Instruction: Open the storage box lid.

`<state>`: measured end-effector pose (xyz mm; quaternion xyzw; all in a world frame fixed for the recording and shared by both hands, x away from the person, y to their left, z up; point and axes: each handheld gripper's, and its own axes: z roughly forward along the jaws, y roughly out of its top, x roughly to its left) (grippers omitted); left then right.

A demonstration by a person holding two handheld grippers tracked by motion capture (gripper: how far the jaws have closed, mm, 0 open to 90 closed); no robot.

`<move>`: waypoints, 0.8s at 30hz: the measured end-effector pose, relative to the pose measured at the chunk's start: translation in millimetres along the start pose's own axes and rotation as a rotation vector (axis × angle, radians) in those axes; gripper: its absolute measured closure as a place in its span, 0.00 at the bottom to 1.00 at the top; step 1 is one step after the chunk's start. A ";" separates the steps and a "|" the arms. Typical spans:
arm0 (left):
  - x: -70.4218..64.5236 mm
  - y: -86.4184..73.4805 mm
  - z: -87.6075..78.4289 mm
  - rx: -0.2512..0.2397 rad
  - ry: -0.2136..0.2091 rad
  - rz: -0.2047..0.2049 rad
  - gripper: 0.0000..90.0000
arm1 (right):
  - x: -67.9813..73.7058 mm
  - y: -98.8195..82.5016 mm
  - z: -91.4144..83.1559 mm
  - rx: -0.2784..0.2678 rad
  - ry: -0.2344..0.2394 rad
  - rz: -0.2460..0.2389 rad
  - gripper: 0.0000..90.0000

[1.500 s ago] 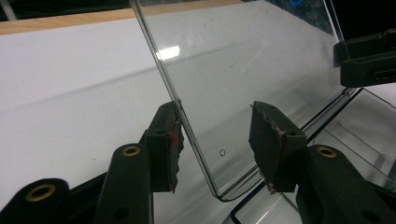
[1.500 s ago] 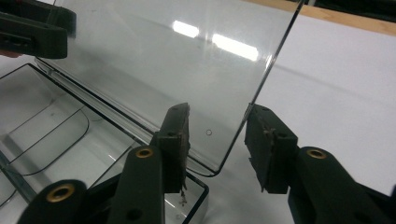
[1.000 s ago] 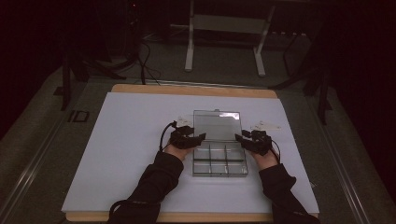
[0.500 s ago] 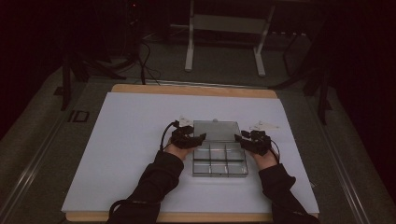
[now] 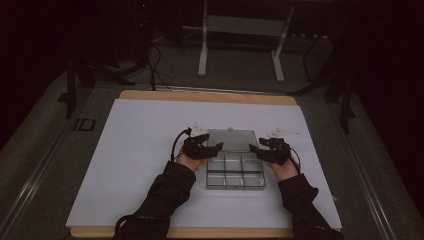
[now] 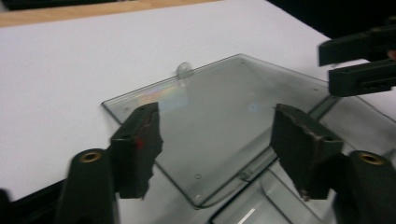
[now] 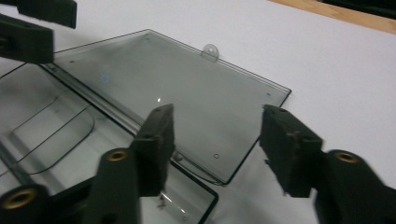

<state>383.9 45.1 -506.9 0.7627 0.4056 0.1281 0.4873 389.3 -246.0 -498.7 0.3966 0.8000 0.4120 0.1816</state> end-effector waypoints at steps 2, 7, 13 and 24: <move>-3.3 0.6 -1.9 0.019 -0.033 0.023 0.25 | 1.9 1.8 -1.2 -0.002 0.008 -0.015 0.40; -8.2 0.4 -3.3 0.043 -0.077 0.071 0.07 | 3.9 3.0 -3.5 0.000 0.057 -0.017 0.26; -15.8 -3.5 -7.2 0.030 -0.088 0.147 0.03 | 5.8 1.0 -6.7 0.006 0.071 -0.033 0.21; -22.4 -7.7 -20.5 0.020 -0.110 0.156 0.03 | 9.1 -3.7 -21.5 0.001 0.056 -0.059 0.18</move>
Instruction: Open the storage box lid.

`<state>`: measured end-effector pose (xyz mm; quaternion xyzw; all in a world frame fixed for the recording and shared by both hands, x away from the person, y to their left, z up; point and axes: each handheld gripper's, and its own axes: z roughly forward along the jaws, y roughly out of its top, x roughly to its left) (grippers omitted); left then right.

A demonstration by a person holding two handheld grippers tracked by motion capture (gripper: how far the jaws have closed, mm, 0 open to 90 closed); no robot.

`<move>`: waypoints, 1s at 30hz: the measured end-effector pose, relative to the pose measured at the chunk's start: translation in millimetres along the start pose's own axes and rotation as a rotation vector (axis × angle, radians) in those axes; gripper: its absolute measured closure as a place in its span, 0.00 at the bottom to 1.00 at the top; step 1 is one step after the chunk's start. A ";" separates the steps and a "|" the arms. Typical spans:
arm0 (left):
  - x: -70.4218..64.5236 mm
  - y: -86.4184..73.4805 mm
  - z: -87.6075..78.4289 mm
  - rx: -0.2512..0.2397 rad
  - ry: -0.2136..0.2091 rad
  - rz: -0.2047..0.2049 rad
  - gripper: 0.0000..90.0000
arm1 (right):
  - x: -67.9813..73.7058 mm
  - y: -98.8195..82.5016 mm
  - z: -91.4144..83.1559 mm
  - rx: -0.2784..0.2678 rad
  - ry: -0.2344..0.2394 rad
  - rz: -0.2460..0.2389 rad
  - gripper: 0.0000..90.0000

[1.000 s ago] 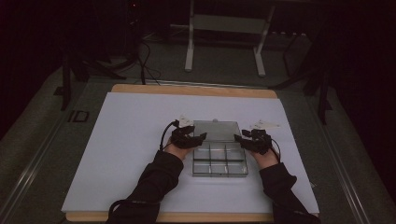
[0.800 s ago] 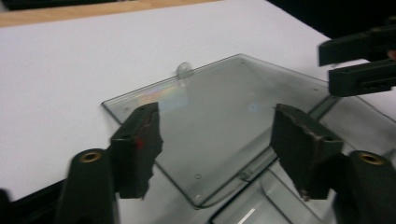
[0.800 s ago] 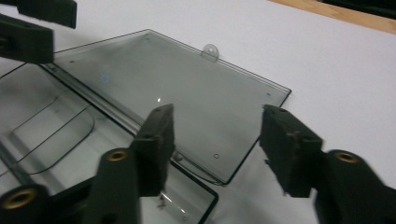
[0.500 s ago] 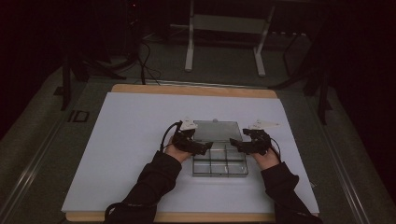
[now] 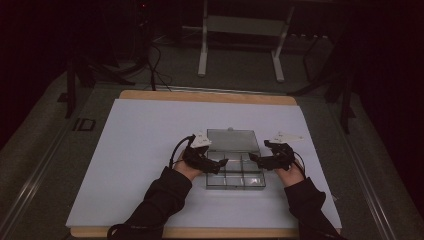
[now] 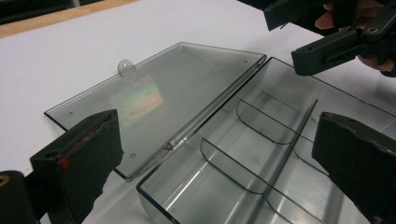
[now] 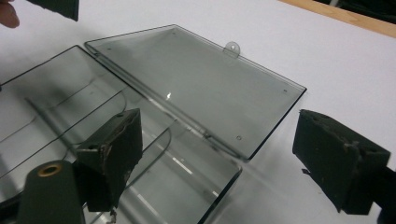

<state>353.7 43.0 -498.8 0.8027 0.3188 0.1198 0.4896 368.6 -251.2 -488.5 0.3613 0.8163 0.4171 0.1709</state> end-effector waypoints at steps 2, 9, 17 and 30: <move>-2.5 0.7 -8.4 -0.003 -0.020 -0.007 0.03 | 1.5 -1.2 -5.0 0.000 0.010 -0.004 0.18; -9.2 -3.4 -23.3 -0.002 -0.022 0.008 0.03 | 3.3 -7.8 -18.8 -0.014 0.001 -0.020 0.18; -16.5 -10.5 -34.0 0.000 -0.027 0.024 0.03 | 6.7 -16.7 -30.0 -0.010 0.011 -0.035 0.18; -22.0 -37.6 -54.9 0.019 -0.005 0.033 0.03 | 10.2 -30.8 -44.5 0.003 0.020 -0.065 0.18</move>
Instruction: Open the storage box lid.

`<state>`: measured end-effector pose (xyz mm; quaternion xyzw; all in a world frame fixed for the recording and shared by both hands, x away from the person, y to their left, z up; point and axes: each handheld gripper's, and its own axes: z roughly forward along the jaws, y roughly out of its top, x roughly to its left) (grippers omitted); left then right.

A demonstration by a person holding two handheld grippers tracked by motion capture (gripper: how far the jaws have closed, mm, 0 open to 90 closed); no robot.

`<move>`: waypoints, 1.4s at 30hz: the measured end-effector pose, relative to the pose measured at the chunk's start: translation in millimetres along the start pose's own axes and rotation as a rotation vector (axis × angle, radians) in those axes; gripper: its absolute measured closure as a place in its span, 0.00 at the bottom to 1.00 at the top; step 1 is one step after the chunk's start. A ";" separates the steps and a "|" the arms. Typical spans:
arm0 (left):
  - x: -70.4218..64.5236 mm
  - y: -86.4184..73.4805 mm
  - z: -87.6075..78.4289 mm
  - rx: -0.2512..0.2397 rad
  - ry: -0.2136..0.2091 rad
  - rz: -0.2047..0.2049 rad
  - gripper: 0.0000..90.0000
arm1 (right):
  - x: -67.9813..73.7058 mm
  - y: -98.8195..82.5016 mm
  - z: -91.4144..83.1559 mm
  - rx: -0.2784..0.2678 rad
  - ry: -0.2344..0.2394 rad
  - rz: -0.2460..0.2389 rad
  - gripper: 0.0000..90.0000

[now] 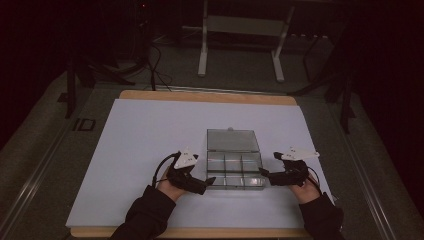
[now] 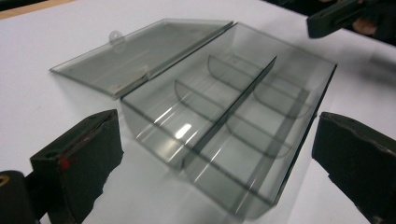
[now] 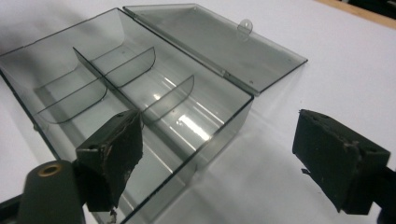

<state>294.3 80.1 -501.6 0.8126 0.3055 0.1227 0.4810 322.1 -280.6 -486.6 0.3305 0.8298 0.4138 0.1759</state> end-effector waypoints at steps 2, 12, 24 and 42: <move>0.5 -4.0 -2.8 0.001 0.003 0.000 0.03 | 0.0 -2.6 -1.9 0.001 0.002 0.008 0.18; -1.3 -20.4 -12.2 0.009 0.023 -0.002 0.03 | 0.9 -23.3 -14.8 -0.004 -0.026 0.013 0.17; 3.0 -41.2 -21.9 0.039 0.070 -0.016 0.03 | -7.1 -51.5 -25.3 0.014 -0.080 0.039 0.17; 17.4 -61.1 -38.9 0.048 0.175 -0.067 0.03 | -17.2 -76.2 -29.1 0.048 -0.174 0.073 0.17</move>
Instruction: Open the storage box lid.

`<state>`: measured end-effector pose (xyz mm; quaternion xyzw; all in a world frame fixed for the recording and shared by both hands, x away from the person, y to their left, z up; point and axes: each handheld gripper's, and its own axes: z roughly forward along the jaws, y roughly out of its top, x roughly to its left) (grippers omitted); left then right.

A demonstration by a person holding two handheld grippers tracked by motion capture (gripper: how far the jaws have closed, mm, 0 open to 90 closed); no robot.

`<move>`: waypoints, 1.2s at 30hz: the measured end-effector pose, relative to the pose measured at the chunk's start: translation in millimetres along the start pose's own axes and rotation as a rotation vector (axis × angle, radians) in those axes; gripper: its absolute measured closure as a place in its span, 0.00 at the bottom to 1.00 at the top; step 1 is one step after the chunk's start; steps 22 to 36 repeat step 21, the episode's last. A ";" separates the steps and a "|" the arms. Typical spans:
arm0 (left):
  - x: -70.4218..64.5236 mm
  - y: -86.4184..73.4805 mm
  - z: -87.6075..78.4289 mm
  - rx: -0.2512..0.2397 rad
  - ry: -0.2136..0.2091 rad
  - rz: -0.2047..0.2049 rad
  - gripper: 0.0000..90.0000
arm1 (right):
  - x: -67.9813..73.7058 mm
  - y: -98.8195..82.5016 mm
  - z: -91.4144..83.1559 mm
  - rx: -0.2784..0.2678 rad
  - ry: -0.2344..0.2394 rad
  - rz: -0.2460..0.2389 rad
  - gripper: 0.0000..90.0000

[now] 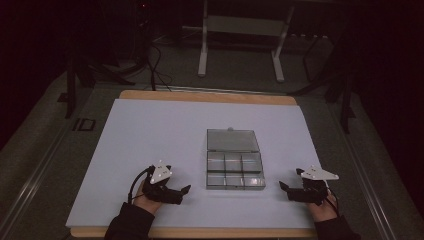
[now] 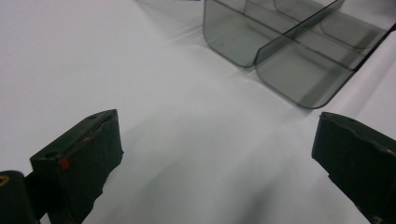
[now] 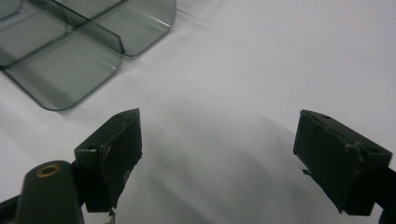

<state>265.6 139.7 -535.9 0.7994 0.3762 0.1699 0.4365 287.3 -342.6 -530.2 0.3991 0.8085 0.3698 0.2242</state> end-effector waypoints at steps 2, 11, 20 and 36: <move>0.9 -1.4 -0.1 0.001 0.010 -0.002 0.03 | -1.9 -1.5 -0.2 -0.001 -0.009 0.007 0.17; 0.3 -3.0 -0.6 -0.014 0.044 -0.013 0.03 | -7.1 -6.1 -2.4 -0.023 -0.041 0.042 0.17; -0.3 -4.2 -1.7 -0.026 0.058 -0.013 0.03 | -10.4 -7.8 -3.6 -0.042 -0.055 0.086 0.17; -0.2 -4.2 -1.7 -0.027 0.057 -0.012 0.03 | -10.7 -7.9 -3.1 -0.039 -0.049 0.087 0.17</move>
